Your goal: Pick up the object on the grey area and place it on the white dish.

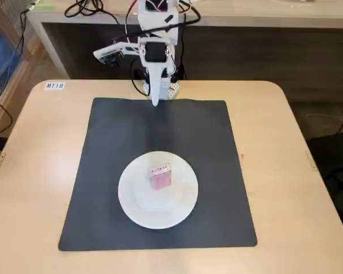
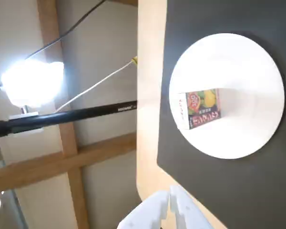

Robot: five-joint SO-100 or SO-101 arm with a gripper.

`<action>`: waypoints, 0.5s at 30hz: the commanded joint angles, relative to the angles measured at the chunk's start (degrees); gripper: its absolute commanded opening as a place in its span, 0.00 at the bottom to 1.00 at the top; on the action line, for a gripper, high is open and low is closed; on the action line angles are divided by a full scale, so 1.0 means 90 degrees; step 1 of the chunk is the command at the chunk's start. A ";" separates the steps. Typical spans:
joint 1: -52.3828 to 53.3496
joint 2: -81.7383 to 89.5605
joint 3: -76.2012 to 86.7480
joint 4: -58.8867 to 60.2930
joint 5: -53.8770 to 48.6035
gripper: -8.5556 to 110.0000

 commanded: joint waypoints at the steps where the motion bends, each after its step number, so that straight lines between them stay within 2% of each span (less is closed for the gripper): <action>1: 0.0098 0.0957 0.1211 -0.0625 0.0078 0.07; 9: 0.0166 0.3096 0.4004 -0.1367 0.0234 0.07; 15: 0.0117 0.4727 0.5771 -0.1377 0.0264 0.07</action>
